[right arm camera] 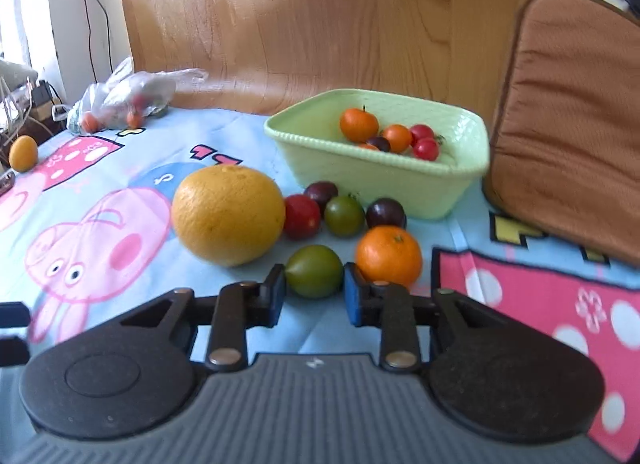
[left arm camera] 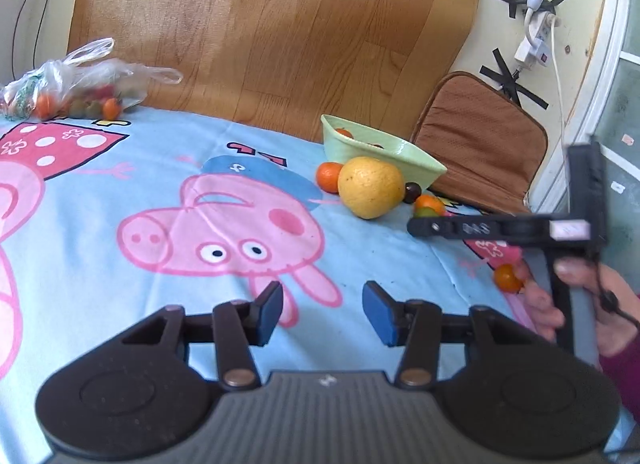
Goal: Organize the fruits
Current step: 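Move both open tools back toward the remaining fruit on the cloth, then grasp the green tomato with the left tool while the right tool grasps an orange cherry tomato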
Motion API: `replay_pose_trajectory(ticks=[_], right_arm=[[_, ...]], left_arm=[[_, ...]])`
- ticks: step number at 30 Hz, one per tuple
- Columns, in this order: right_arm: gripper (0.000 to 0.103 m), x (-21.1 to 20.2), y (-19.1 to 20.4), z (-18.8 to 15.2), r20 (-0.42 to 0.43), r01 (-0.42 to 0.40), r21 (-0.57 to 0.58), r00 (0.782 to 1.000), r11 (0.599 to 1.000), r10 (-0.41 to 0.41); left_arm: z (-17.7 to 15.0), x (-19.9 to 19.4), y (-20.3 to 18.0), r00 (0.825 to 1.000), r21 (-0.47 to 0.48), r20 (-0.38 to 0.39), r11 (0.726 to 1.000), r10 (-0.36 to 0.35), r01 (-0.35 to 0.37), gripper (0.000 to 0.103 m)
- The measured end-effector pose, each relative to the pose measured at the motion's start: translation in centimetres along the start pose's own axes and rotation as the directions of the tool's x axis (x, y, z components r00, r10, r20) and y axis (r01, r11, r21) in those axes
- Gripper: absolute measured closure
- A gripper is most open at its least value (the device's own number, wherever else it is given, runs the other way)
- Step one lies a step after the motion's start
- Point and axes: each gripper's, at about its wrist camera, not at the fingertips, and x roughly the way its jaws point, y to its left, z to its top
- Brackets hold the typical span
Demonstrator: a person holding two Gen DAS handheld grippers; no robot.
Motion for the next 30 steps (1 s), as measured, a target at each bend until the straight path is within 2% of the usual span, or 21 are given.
replay_pose_trajectory(ticks=[5,8,11,12,13,15,26,30], right_arm=[[0.07,-5.4,1.7,-3.4,0.021,-0.126,-0.066,0.992,0.99,0.128],[0.07,-6.9,3.4,-5.5,0.009,-0.161,-0.146,0.986,0.976,0.164],[0.068,-6.9,4.9,-6.6,0.037,-0.105,-0.21,0.993,0.972,0.115],[0.065,-7.1,5.1,-6.7,0.043,-0.092,-0.211,0.994,0.973,0.103],[0.056,-7.4,4.9,-6.7,0.051,-0.089,-0.198,0.994,0.976,0.101],[0.052,-8.3,4.1,-6.7,0.081,-0.096,-0.155,0.991,0.983,0.109],[0.052,-12.8,-1.2,-8.4,0.212,0.013,0.012,0.977,1.0,-0.015],[0.052,-11.5,-2.8,-8.1,0.175,0.051,0.08,0.983,0.996,-0.064]], left_arm=[[-0.2,1.1,-1.2,0.997,0.009,-0.023,0.998,-0.068,0.068,0.059],[-0.6,1.8,-2.3,0.993,0.019,-0.049,0.994,-0.109,0.11,0.059],[-0.7,2.1,-3.5,0.989,0.054,-0.068,0.99,-0.128,0.132,0.059],[-0.6,2.0,-3.9,0.988,0.066,-0.069,0.988,-0.136,0.14,0.059],[-0.6,1.9,-4.2,0.987,0.073,-0.069,0.986,-0.146,0.151,0.058],[-0.4,1.7,-4.7,0.984,0.084,-0.068,0.981,-0.167,0.172,0.057],[-0.7,2.7,-8.1,0.964,0.153,-0.117,0.954,-0.239,0.256,0.057],[-1.4,3.5,-9.3,0.97,0.204,-0.136,0.952,-0.202,0.227,0.057]])
